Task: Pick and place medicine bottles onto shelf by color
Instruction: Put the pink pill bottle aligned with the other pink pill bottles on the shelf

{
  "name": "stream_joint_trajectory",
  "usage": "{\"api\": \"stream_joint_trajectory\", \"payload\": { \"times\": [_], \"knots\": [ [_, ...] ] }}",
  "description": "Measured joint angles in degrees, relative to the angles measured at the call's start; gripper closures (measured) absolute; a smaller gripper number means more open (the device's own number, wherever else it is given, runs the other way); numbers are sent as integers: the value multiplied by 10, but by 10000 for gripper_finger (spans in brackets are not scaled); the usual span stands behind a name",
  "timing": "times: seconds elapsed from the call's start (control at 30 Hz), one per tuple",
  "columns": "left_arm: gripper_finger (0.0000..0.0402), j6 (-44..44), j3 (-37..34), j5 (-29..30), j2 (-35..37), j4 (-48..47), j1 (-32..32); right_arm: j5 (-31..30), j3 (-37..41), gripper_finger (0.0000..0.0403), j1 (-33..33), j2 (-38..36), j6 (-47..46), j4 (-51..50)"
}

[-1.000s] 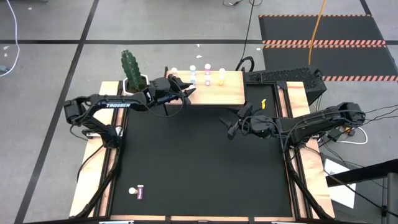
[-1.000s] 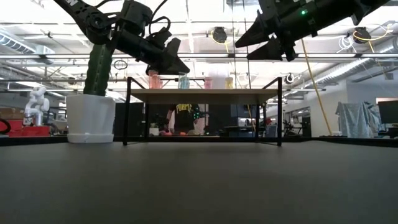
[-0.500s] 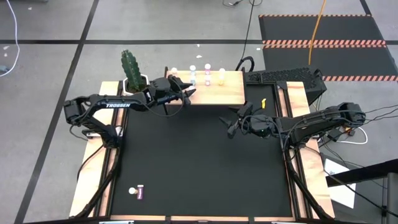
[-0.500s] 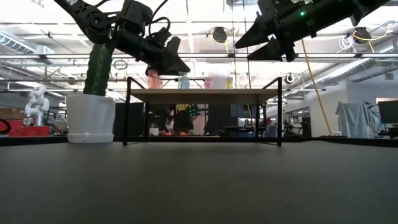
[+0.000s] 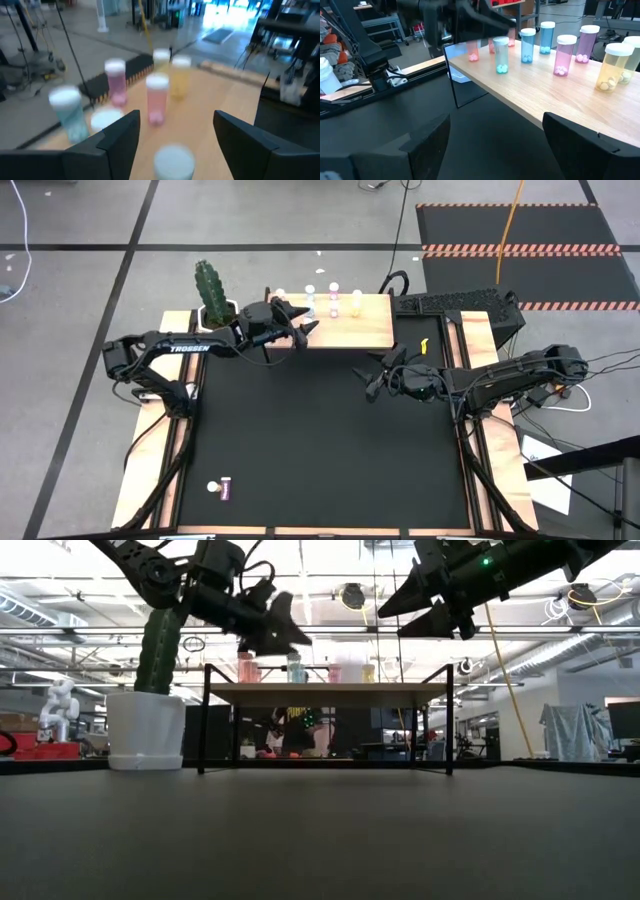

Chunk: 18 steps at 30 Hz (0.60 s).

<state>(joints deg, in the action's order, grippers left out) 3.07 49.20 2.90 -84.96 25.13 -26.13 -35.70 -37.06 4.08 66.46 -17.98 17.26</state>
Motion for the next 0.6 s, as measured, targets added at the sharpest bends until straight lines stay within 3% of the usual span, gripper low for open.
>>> {"api": "stream_joint_trajectory", "payload": {
  "times": [0.13, 0.27, 0.43, 0.6],
  "knots": [
    [138, -10, 28, -6, 17, -4, 7, 0, 0, 90, 0, 0, 0, 0],
    [137, -38, 80, -10, 41, -90, 25, 16, 0, 90, 1, 0, -10, 3],
    [149, -61, 211, -10, 74, -307, 55, 77, 0, 90, 1, 0, -57, 13],
    [169, -27, 354, -9, 73, -518, 95, 149, 0, 90, 1, 0, -117, 48]
  ]
}}
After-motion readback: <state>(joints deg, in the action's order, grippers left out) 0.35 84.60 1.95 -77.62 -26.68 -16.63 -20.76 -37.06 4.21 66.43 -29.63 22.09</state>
